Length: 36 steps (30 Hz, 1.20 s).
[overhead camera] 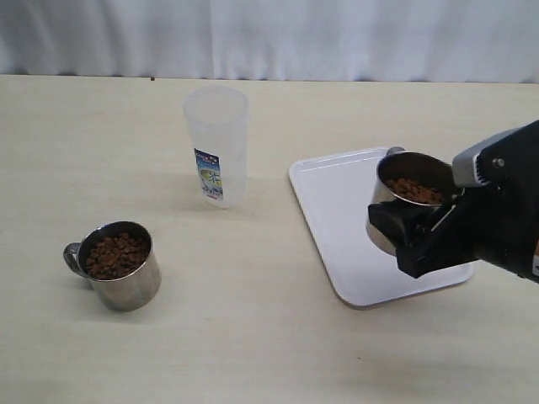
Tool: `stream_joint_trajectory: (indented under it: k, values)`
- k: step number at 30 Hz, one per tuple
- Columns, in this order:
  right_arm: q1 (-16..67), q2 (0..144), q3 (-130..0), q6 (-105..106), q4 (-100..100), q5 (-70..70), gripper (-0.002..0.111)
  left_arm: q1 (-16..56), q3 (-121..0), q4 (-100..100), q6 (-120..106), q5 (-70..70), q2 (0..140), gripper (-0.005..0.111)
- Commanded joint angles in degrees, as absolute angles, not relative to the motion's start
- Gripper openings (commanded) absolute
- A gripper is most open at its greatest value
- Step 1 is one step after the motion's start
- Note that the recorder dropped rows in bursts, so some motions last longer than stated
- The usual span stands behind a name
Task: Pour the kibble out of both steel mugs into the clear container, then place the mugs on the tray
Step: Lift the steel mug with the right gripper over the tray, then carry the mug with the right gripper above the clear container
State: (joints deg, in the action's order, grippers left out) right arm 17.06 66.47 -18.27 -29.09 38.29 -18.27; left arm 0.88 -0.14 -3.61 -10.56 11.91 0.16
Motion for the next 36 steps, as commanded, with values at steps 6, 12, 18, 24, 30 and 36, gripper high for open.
stream_joint_trajectory:
  k: [6,12,18,24,30,36]
  values:
    - [29.3,65.9,-27.1,-29.8,37.0,-3.7,0.005,1.4,0.0,-3.5,-10.4,11.2,0.0,0.000]
    - [33.6,65.9,-30.1,-29.8,36.4,2.4,0.005,1.4,0.0,-3.5,-10.4,11.2,0.0,0.000]
    - [37.6,65.9,-33.0,-30.1,36.4,7.8,0.005,1.4,0.0,-3.5,-10.4,11.2,0.0,0.000]
    - [41.3,67.4,-37.5,-30.4,36.8,12.8,0.005,1.4,0.0,-3.6,-10.4,11.2,0.0,0.000]
    - [44.1,74.1,-40.8,-37.6,45.3,16.2,0.005,1.4,0.0,-3.6,-10.4,11.2,0.0,0.000]
    - [44.1,77.5,-42.2,-48.4,56.7,16.2,0.005,1.4,0.0,-3.5,-10.4,11.2,0.0,0.000]
